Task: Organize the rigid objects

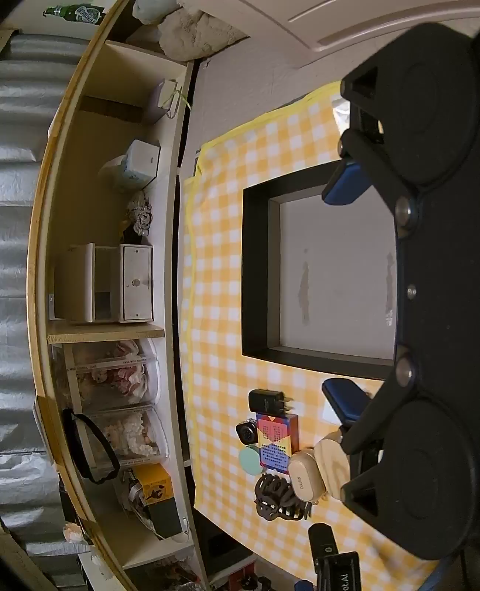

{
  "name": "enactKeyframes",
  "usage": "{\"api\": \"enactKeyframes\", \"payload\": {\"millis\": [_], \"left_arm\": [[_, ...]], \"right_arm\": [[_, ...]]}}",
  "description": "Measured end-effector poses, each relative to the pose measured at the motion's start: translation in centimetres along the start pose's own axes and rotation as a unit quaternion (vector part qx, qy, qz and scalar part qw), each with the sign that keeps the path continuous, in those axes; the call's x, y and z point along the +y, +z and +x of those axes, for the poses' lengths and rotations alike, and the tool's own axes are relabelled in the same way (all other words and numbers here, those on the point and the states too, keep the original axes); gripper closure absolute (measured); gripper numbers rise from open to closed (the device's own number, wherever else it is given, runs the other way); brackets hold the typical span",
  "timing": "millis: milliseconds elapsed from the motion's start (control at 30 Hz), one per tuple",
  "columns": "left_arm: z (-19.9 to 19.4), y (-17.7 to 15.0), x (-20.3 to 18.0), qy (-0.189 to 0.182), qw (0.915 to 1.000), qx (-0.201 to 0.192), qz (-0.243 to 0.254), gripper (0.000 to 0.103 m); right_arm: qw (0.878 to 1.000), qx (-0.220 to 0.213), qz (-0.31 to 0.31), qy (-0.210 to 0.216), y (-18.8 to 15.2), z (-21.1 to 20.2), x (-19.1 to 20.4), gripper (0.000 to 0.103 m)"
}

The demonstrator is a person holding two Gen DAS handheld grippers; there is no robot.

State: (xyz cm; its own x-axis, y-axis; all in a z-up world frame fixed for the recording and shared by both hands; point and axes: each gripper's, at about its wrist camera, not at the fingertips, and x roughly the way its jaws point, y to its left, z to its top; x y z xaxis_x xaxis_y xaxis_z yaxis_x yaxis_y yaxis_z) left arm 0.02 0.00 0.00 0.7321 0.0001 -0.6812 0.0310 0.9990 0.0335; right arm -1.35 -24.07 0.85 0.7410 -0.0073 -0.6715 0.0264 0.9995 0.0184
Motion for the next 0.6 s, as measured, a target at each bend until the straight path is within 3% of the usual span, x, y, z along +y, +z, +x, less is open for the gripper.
{"api": "enactKeyframes", "payload": {"millis": [600], "left_arm": [[0.01, 0.00, 0.01, 0.000, 1.0000, 0.001, -0.001, 0.000]], "right_arm": [[1.000, 0.003, -0.003, -0.001, -0.04, 0.13, 0.05, 0.002]]}}
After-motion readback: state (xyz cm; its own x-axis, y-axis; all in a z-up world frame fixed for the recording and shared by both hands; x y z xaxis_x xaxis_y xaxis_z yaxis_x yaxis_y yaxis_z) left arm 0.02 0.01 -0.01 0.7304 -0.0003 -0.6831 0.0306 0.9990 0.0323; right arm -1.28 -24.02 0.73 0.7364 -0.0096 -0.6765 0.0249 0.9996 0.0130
